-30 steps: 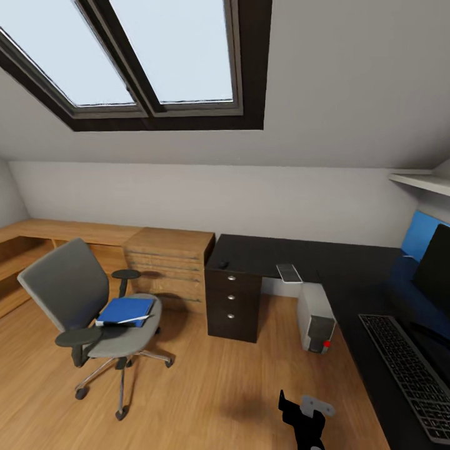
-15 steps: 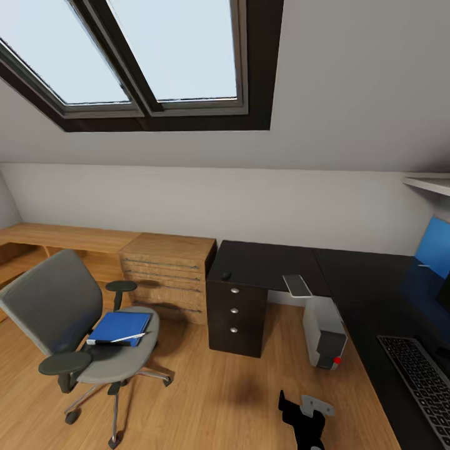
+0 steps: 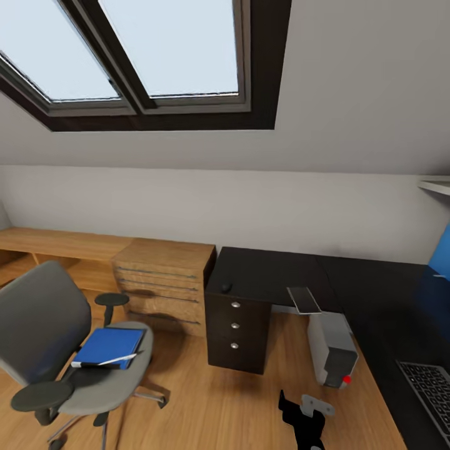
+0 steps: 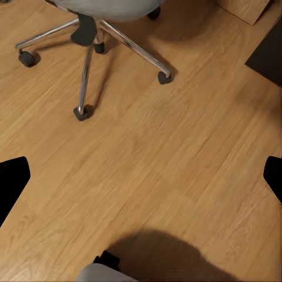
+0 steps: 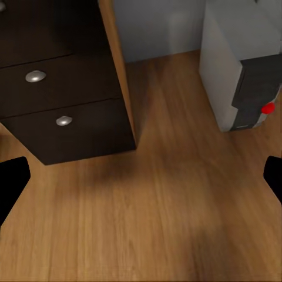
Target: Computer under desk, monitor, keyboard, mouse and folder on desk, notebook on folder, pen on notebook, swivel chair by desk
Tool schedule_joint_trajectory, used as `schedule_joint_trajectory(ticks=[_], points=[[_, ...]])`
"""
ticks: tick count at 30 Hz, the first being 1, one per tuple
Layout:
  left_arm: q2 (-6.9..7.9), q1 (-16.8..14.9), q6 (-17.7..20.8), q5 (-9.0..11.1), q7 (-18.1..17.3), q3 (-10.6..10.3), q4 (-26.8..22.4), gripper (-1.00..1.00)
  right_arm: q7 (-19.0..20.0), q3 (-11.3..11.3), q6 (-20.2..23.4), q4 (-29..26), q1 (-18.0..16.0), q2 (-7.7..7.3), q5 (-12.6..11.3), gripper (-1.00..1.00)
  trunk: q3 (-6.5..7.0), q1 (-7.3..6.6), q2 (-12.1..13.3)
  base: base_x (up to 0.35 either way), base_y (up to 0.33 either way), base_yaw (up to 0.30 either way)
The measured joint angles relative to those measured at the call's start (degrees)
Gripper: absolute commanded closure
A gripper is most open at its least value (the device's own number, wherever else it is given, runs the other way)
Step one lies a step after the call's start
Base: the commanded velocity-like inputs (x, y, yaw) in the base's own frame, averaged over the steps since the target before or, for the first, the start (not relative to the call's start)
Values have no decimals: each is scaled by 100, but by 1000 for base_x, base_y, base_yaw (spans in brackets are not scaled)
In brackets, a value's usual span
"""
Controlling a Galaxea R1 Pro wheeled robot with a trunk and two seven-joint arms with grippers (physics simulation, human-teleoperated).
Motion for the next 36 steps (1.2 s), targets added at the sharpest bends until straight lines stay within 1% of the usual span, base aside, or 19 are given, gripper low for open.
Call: schedule_joint_trajectory(ticks=[19,26,36], points=[[-4,0,0,0,8,0,0,-100,0,4,0,0,9,0,-2,-100,0,0,0,333,0,9],[-7,0,0,0,17,0,0,-100,0,7,0,0,9,4,-3,-100,0,1,0,273,0,222],[-7,0,0,0,26,-1,0,-100,-1,6,6,0,9,7,-5,-100,0,3,0,24,0,269]])
